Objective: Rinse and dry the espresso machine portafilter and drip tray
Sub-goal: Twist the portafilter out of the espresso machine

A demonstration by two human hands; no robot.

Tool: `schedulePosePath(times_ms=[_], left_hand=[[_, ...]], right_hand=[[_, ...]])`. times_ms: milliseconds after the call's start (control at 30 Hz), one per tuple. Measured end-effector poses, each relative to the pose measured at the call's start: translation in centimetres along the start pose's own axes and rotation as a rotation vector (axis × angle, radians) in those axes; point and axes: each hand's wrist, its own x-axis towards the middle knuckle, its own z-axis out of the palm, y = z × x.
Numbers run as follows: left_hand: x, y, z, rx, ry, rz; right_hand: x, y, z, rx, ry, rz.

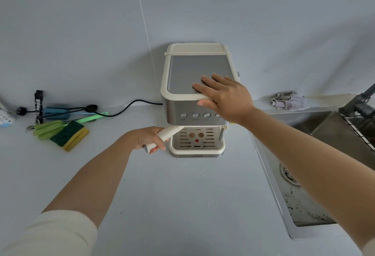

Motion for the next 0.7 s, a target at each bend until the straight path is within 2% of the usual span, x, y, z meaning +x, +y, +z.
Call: schedulePosePath(times_ms=[233, 467, 700], left_hand=[[0.2, -0.6, 0.7, -0.009, 0.038, 0.041], [0.1, 0.3, -1.9, 0.184, 0.053, 0.009], [0.6, -1.2, -1.3, 0.155, 0.033, -0.037]], right_hand=[[0.0, 0.0, -0.1, 0.035, -0.080, 0.028], [0.2, 0.0, -0.5, 0.040, -0.207, 0.074], [0.3, -0.2, -0.7, 0.066, -0.214, 0.088]])
